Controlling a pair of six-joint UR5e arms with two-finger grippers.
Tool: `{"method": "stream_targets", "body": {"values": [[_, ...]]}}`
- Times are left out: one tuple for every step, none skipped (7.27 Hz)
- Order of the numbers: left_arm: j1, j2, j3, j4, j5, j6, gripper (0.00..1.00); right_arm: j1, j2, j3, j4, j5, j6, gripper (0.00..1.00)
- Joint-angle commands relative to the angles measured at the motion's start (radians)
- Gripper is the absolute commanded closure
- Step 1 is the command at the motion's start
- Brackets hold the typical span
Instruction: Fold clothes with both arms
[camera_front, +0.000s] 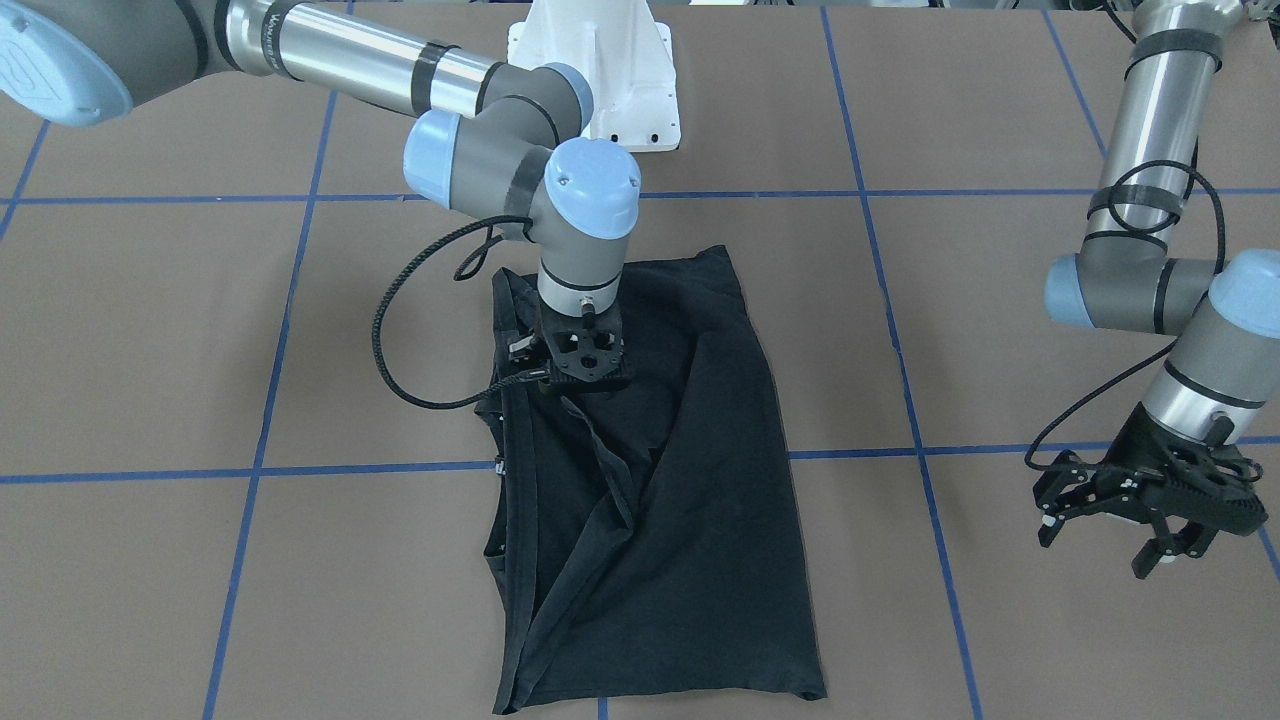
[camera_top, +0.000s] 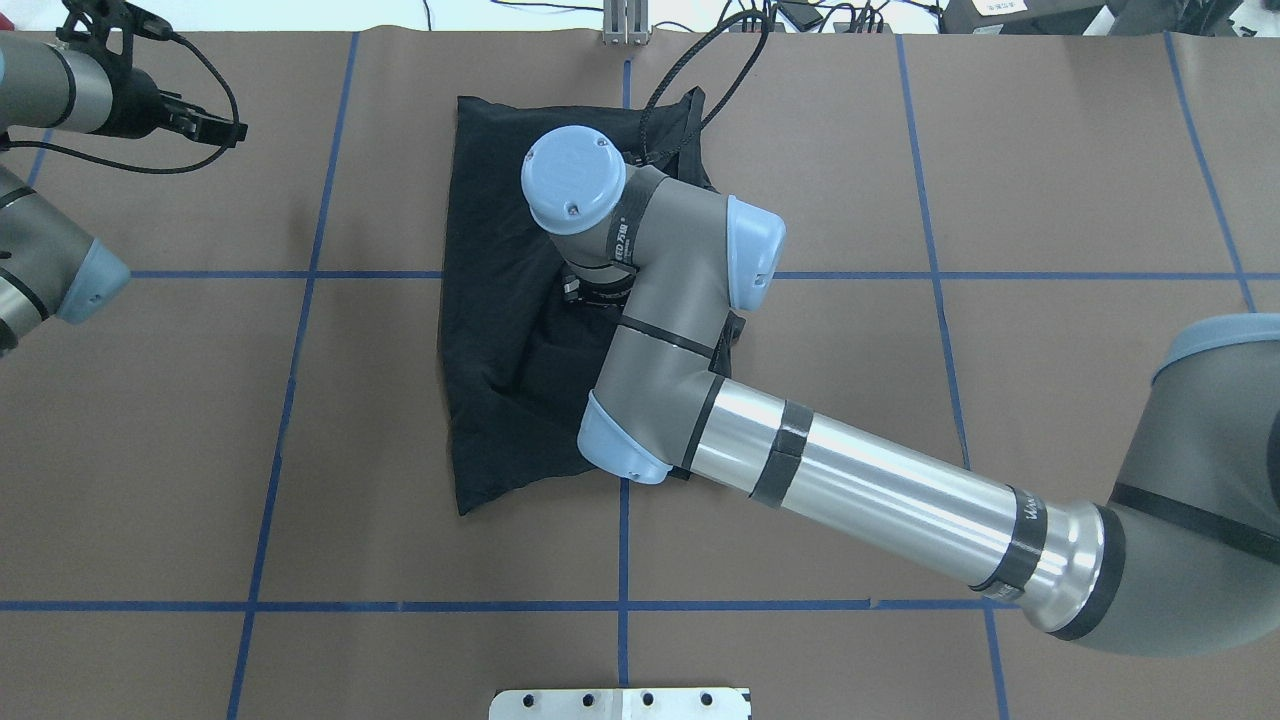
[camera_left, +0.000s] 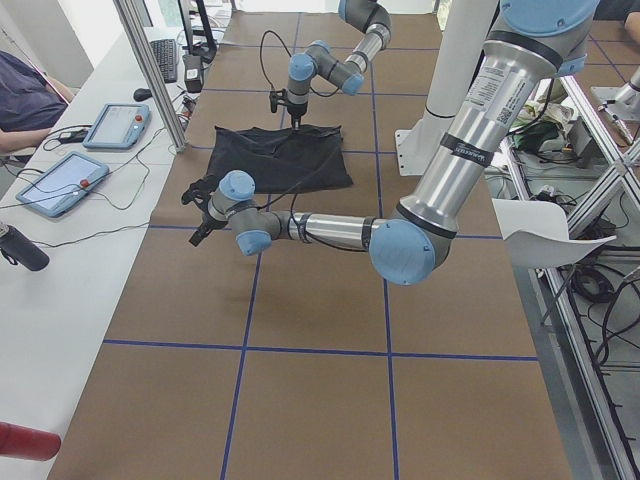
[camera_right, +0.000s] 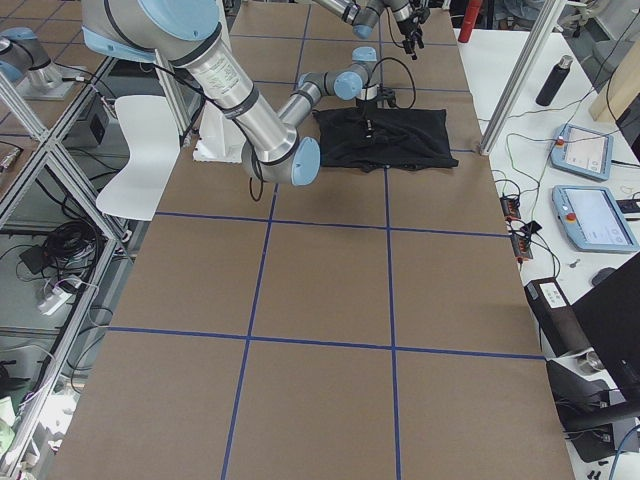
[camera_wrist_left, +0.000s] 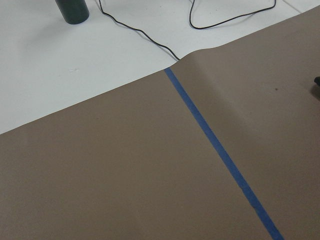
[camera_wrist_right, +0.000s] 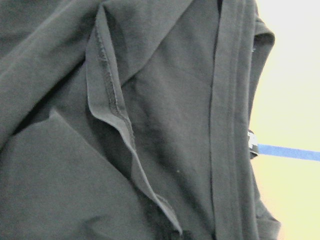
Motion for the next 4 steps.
{"method": "stream_targets", "body": {"values": [[0.001,0.000,-0.002,0.000,0.000,-0.008,0.00,-0.034,-0.213,0.228,-0.012,-0.045,0.000,1.00],[0.002,0.000,-0.002,-0.002,0.000,-0.008,0.00,-0.034,-0.258,0.288,-0.014,-0.045,0.002,1.00],[0.002,0.000,-0.004,-0.002,0.000,-0.008,0.00,-0.048,-0.270,0.297,-0.014,-0.048,0.012,1.00],[0.002,0.000,-0.004,-0.002,0.000,-0.008,0.00,-0.063,-0.274,0.297,-0.014,-0.077,0.016,1.00]]}}
